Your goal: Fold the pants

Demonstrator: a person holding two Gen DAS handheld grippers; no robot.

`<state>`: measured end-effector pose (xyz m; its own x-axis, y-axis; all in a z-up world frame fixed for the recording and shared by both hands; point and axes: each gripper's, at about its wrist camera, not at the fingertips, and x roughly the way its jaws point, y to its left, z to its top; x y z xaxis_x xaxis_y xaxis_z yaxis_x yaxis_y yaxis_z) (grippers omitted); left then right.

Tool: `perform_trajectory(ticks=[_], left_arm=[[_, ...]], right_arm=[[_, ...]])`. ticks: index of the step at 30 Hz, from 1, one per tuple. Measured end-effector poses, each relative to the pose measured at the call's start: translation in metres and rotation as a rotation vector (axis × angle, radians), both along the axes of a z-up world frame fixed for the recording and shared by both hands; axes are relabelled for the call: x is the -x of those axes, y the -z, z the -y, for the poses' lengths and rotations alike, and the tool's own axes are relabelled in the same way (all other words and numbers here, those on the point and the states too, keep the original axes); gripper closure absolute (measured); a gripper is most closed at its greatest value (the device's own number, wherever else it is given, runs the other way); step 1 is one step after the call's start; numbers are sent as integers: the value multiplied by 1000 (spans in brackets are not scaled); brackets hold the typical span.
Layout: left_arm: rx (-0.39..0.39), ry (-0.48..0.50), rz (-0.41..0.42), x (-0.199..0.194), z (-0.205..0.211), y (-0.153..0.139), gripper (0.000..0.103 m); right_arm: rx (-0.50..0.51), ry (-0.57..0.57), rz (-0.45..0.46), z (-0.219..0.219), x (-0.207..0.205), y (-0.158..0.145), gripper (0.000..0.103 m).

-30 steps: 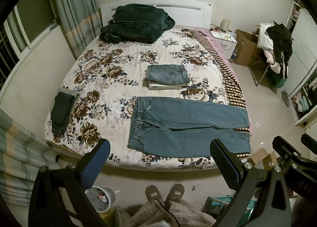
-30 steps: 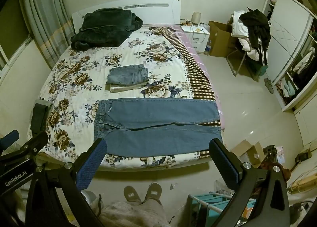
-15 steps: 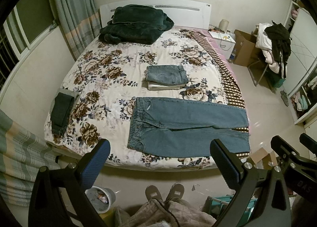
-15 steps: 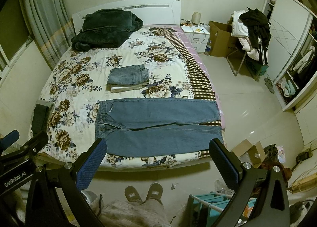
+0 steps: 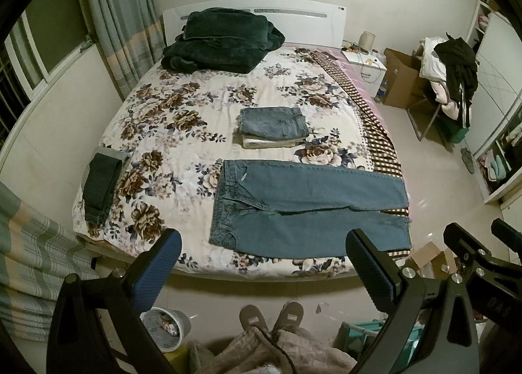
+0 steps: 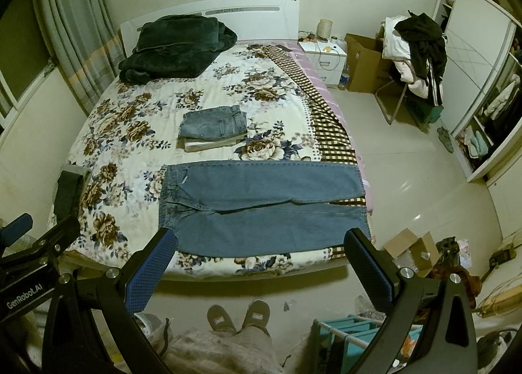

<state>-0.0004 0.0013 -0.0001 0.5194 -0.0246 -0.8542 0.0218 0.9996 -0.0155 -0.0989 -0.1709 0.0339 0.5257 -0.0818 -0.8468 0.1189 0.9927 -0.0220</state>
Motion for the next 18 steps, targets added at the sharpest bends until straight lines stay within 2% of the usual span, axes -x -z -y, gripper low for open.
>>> perform_trajectory(ticks=[3, 18], left_arm=[[1, -1, 1, 0, 0, 0, 0], [2, -2, 1, 0, 0, 0, 0]], right_arm=[[-1, 1, 1, -12, 0, -9, 0], [-4, -1, 2, -8, 1, -8, 0]])
